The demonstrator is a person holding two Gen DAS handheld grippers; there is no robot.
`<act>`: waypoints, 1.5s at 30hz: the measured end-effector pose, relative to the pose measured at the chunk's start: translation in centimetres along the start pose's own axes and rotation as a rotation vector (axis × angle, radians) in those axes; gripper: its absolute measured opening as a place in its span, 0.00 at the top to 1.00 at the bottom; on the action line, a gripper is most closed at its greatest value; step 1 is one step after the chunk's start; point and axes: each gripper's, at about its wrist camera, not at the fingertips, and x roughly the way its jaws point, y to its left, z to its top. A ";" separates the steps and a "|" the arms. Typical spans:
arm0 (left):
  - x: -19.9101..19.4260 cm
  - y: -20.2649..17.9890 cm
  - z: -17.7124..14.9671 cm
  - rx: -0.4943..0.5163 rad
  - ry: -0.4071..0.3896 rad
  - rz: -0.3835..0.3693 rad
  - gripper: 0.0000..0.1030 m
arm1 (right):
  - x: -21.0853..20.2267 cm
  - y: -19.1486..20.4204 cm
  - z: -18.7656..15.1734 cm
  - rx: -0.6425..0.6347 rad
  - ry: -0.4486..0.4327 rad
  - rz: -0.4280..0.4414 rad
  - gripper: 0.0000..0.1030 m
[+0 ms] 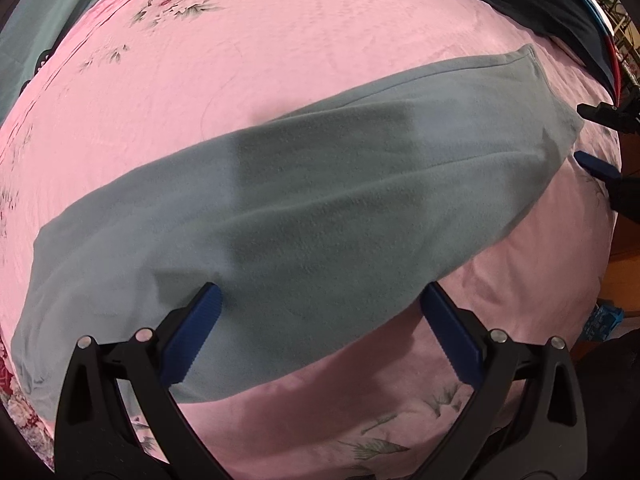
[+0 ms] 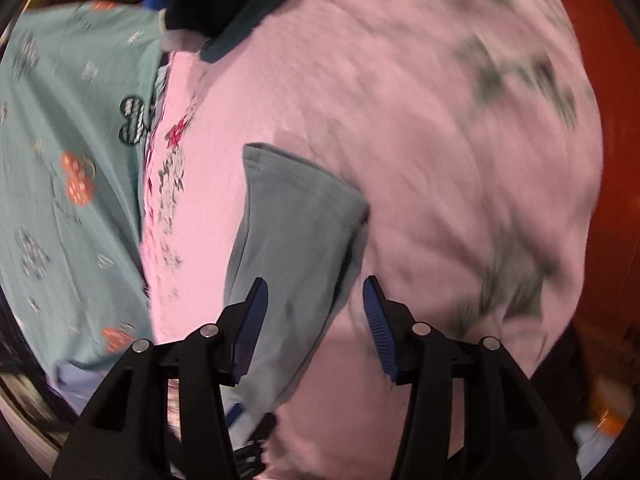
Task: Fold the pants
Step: 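Fold the cuff end over toward the waistband with the right tool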
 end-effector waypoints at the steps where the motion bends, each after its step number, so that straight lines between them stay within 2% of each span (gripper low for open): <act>1: 0.0 0.1 0.0 0.004 0.000 -0.002 0.02 | 0.0 -0.1 -0.1 0.017 -0.017 0.011 0.51; 6: 0.1 0.5 0.1 0.036 0.000 -0.019 0.02 | 0.7 1.1 0.3 0.003 -0.102 0.021 0.51; 9: 0.2 0.6 0.3 0.055 -0.002 -0.027 0.02 | 1.7 2.0 0.9 -0.049 -0.138 0.013 0.52; 10: 0.2 0.6 0.4 0.059 -0.003 -0.030 0.02 | 2.0 2.3 1.0 -0.068 -0.140 -0.010 0.66; 11: 0.2 0.8 0.4 0.061 -0.004 -0.034 0.02 | 2.4 2.7 1.1 -0.106 -0.129 -0.048 0.86; 13: 0.1 0.9 0.6 0.062 -0.008 -0.035 0.02 | 2.5 2.3 1.1 -0.115 -0.127 -0.048 0.91; 15: -0.1 1.3 0.3 0.055 -0.014 -0.036 0.02 | 2.1 2.5 1.0 -0.142 -0.132 -0.058 0.92; 20: -1.7 2.3 -0.5 0.006 -0.083 -0.025 0.02 | 0.2 6.2 -0.8 -0.391 -0.198 -0.110 0.93; 23: -2.0 3.5 -1.4 -0.064 -0.112 -0.048 0.02 | 2.0 4.2 0.1 -0.355 -0.153 -0.207 0.93; 25: -0.7 3.4 -1.8 -0.083 -0.061 -0.051 0.02 | 2.4 3.2 0.7 -0.317 -0.135 -0.181 0.93; 26: -1.0 3.0 -2.1 -0.071 -0.083 -0.031 0.02 | 2.3 4.1 0.5 -0.362 -0.133 -0.216 0.93; 28: -1.9 3.0 -2.5 -0.075 -0.104 -0.032 0.02 | 1.6 5.8 -0.2 -0.432 -0.155 -0.222 0.93; 30: -3.6 3.7 -3.4 -0.103 -0.155 -0.033 0.02 | 0.9 8.4 -1.4 -0.561 -0.196 -0.250 0.93; 34: -7.2 7.3 -6.1 -0.220 -0.242 -0.013 0.02 | 0.2 14.3 -6.1 -0.886 -0.304 -0.298 0.93; 37: -9.1 11.6 -9.0 -0.350 -0.264 0.044 0.02 | 1.7 18.8 -12.4 -1.172 -0.360 -0.278 0.93; 39: -10.3 14.8 -11.5 -0.444 -0.270 0.084 0.02 | 3.2 20.5 -16.6 -1.332 -0.370 -0.242 0.93; 42: -11.3 18.4 -15.5 -0.575 -0.272 0.145 0.02 | 6.6 21.6 -23.2 -1.543 -0.332 -0.185 0.93; 45: -11.9 20.7 -18.4 -0.658 -0.273 0.173 0.02 | 11.6 20.1 -29.6 -1.748 -0.199 -0.175 0.93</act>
